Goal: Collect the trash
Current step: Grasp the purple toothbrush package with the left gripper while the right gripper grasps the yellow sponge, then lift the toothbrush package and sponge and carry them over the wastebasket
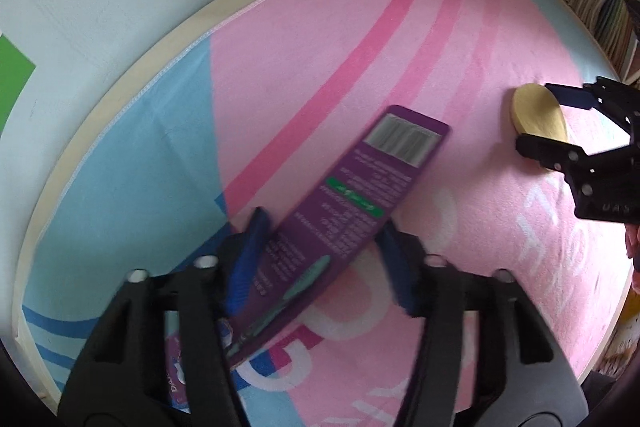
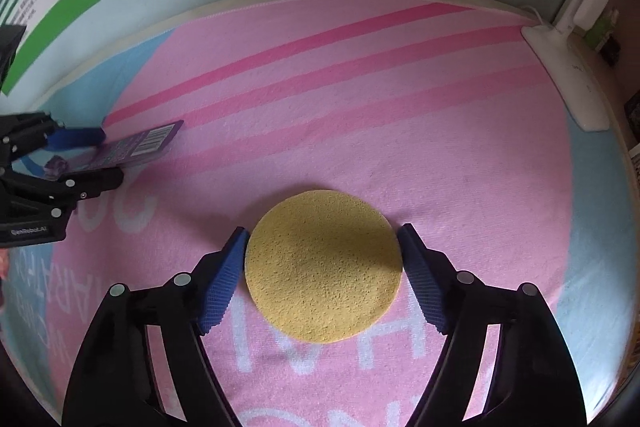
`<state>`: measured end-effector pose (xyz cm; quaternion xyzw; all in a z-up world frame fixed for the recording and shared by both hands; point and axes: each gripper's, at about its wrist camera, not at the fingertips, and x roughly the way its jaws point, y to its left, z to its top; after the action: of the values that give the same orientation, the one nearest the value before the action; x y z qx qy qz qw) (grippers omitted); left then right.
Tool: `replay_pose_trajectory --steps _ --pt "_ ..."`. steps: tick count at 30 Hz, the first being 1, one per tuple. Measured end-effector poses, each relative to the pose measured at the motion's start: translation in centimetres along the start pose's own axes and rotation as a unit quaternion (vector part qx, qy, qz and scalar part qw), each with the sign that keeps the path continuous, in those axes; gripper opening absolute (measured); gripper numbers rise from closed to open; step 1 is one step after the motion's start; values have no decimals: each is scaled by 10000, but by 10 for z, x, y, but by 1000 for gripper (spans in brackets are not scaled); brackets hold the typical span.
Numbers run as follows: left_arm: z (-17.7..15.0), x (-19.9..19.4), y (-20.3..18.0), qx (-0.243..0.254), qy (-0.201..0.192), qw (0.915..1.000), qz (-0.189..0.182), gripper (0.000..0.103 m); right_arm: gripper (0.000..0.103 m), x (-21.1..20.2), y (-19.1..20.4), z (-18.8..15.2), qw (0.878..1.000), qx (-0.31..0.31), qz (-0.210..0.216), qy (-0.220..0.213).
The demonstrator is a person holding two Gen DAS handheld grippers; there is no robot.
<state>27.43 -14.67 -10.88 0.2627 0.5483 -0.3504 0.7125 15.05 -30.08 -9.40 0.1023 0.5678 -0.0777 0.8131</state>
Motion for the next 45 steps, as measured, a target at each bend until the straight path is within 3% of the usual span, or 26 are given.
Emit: replay_pose_trajectory --steps 2,13,18,21,30,32,45 --pt "1 -3 -3 50 -29 10000 -53 37 76 -1 -4 1 10000 80 55 3" --pt "-4 -26 -1 -185 -251 9994 -173 13 76 -15 -12 -4 9992 224 325 -16" --pt "9 -45 12 -282 -392 9987 -132 13 76 -29 -9 -5 9992 191 357 -75" --pt "2 -62 -5 -319 -453 9984 -104 12 76 -34 -6 -8 9992 165 357 -104" --pt "-17 -87 13 -645 -583 9962 -85 12 76 -50 -7 -11 9989 91 424 -203" --pt "-8 -84 3 -689 -640 9956 -56 11 75 -49 2 -9 9987 52 455 -227" --pt "-33 -142 -19 -767 -1144 9905 32 11 75 -94 10 -16 9969 -31 530 -582"
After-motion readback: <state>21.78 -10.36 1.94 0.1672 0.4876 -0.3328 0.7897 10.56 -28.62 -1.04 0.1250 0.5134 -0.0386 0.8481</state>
